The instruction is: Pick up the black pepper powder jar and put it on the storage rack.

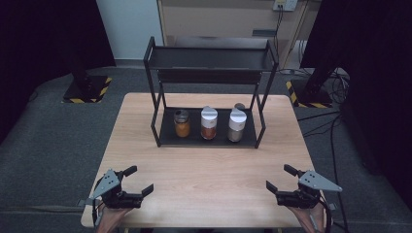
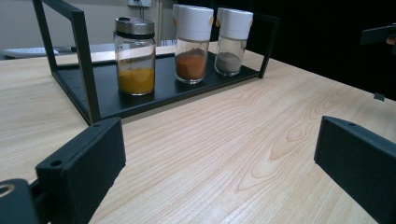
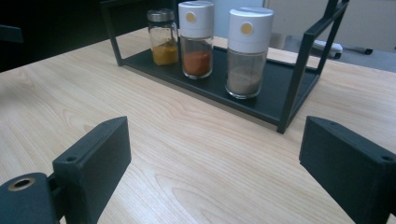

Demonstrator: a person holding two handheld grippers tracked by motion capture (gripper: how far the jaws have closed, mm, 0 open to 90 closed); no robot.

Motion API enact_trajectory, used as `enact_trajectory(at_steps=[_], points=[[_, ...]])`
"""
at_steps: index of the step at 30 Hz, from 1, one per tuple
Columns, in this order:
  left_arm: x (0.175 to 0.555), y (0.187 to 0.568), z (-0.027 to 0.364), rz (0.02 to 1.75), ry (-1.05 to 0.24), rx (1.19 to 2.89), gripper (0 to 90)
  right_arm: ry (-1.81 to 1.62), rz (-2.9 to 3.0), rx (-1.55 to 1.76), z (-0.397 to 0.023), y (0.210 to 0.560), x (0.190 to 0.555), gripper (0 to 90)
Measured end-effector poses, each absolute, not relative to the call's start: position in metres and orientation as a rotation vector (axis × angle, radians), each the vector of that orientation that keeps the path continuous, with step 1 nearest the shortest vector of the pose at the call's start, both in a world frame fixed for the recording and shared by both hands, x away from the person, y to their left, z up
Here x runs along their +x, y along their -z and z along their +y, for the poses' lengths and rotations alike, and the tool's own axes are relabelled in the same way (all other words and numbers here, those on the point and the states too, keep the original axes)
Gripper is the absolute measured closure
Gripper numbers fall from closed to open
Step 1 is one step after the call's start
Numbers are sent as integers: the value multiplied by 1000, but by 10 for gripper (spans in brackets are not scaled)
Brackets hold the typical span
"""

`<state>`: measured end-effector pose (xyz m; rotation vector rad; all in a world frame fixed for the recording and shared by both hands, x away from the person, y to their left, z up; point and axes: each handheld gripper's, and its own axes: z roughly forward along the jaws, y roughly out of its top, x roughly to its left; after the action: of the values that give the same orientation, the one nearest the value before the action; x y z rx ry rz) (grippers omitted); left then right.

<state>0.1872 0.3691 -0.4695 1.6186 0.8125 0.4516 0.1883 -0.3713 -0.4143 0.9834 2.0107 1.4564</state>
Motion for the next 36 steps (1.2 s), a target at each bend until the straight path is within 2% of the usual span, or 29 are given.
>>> enact_trajectory(at_steps=[36], points=[[189,468,366,774,-451,1642,10,-1472,1937,988,-382,430,179,93]])
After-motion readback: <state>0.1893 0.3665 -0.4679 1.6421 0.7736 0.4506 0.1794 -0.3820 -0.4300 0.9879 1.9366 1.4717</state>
